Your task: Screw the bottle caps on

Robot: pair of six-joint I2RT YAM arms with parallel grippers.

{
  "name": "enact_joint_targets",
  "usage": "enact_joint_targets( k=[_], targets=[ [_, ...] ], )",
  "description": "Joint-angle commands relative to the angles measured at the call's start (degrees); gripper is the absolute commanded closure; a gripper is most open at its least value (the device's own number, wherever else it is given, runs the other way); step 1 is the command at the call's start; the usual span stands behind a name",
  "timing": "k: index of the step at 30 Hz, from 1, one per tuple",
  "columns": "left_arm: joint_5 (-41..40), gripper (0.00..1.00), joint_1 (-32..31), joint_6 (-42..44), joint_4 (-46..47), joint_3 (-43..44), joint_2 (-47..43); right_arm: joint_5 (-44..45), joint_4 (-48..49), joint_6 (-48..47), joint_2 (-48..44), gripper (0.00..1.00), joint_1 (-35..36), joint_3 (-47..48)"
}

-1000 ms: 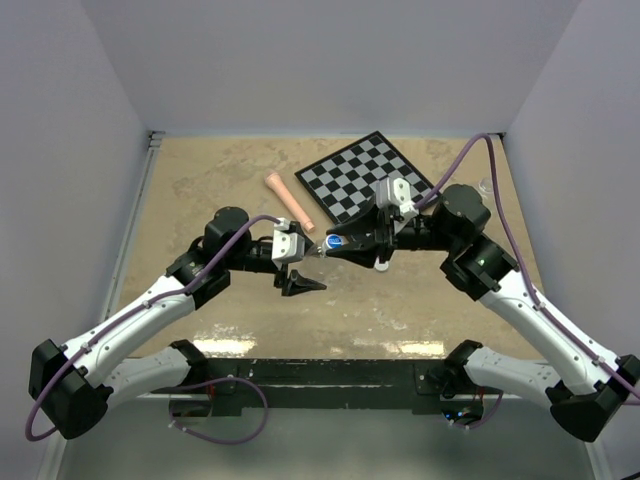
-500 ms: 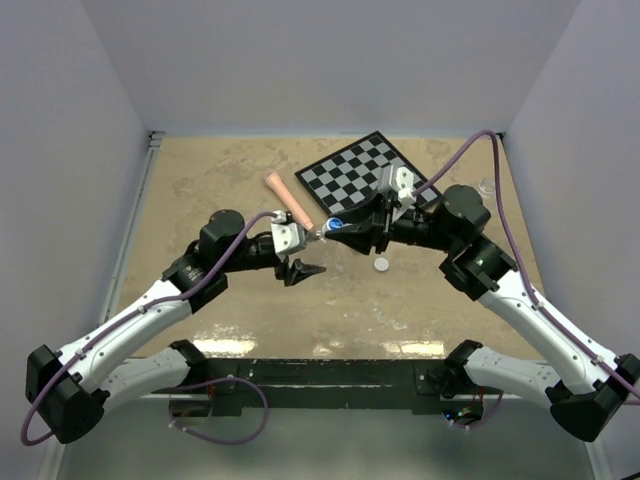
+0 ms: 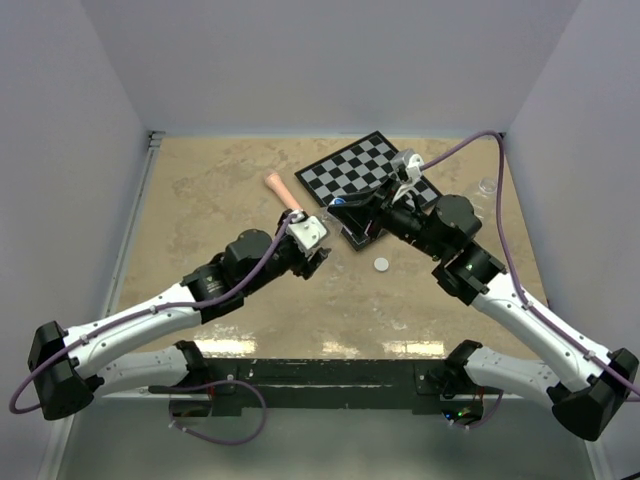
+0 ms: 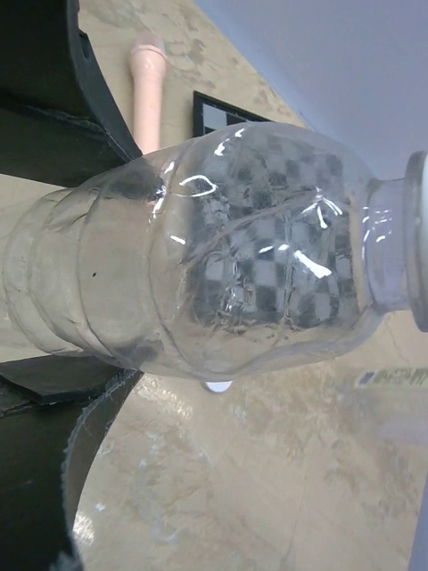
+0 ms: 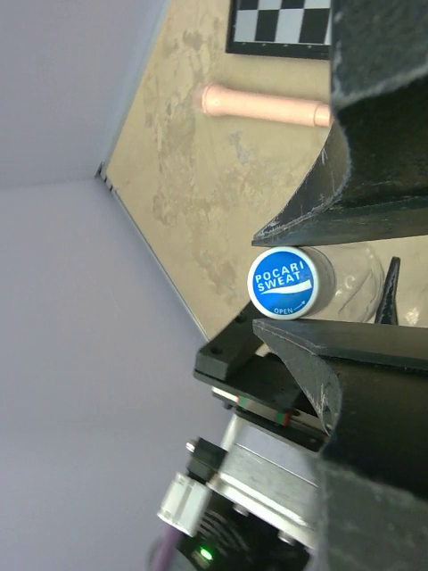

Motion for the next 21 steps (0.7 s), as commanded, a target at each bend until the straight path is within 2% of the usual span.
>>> enact_joint_targets(
  k=[1, 8, 10, 13, 15, 17, 20, 21],
  targets=[
    [-19.58, 1.00, -2.95, -3.48, 14.79, 3.95, 0.95, 13.07, -2.14, 7.75, -0.04, 1.00, 2.92, -3.09],
    [-32.94, 1.00, -8.58, 2.92, 25.60, 3.17, 6.49, 21.34, -1.88, 12.06, 0.58, 1.00, 6.79, -4.50],
    [-34.54, 1.00, -9.37, 4.60, 27.72, 2.28, 6.84, 22.22, -1.61, 12.77, 0.14, 1.00, 6.88, -4.77],
    [-35.07, 1.00, -9.37, 4.60, 25.80, 1.93, 6.76, 21.96, -0.12, 12.86, -1.17, 1.00, 6.88, -5.21],
    [-33.24, 1.00, -9.29, 4.08, 21.77, 2.19, 6.15, 21.26, 0.58, 11.72, -2.32, 0.89, 6.97, -4.86],
    [-30.08, 1.00, -8.50, 3.64, 16.50, 2.98, 5.62, 20.12, 0.50, 10.93, -3.72, 0.73, 6.88, -4.16],
    [-19.99, 1.00, -4.12, 0.75, 5.87, 5.26, 5.00, 20.64, -2.22, 6.98, -5.74, 0.51, 6.97, -1.70],
    [-15.26, 1.00, -2.45, 0.22, 4.01, 5.44, 4.39, 20.64, -3.44, 5.66, -6.27, 0.39, 6.88, -0.56]
  ],
)
